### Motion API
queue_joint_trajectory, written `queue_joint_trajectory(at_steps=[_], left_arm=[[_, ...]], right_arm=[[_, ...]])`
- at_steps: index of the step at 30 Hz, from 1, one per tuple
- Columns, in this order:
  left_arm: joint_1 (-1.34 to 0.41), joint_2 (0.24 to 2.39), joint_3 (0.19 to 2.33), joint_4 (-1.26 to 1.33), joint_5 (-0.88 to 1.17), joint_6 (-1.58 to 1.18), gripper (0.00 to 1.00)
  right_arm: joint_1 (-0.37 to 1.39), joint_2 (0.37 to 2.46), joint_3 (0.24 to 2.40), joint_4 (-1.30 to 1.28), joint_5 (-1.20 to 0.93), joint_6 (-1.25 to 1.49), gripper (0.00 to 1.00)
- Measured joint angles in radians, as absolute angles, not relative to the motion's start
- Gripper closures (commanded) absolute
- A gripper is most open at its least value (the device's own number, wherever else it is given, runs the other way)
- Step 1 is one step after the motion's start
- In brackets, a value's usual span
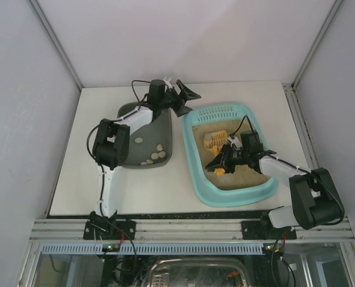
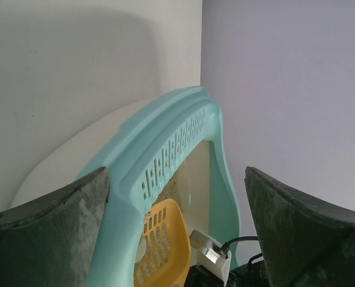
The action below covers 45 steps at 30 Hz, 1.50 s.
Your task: Clean the litter box
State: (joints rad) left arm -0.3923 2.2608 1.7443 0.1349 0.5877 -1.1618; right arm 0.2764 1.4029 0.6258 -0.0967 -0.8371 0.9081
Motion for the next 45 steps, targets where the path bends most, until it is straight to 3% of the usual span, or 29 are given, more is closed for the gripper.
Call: queue_joint_trajectory(at_steps=[11,20,31,45], left_arm=[[-0.384,2.088,1.525,0.133,0.54,-1.048,0.0],[-0.384,1.89,1.337,0.01,0.508,-0.937,0.0],[-0.315,1.851,1.494,-0.388,0.464,-0.721,0.0],[-0.202,1.824,1.501,-0.422,0.467,-0.688,0.0]], right_arm=[[0.312,1.168,0.474,-0.084,-0.778,0.853,1.0],[0.302,0.948,0.293,0.076,-0.714,0.819,1.0],[0.183,0.966,0.351,0.122,-0.769,0.822,1.0],[0.126,0.986,0.409,0.123,-0.901,0.902,1.0]])
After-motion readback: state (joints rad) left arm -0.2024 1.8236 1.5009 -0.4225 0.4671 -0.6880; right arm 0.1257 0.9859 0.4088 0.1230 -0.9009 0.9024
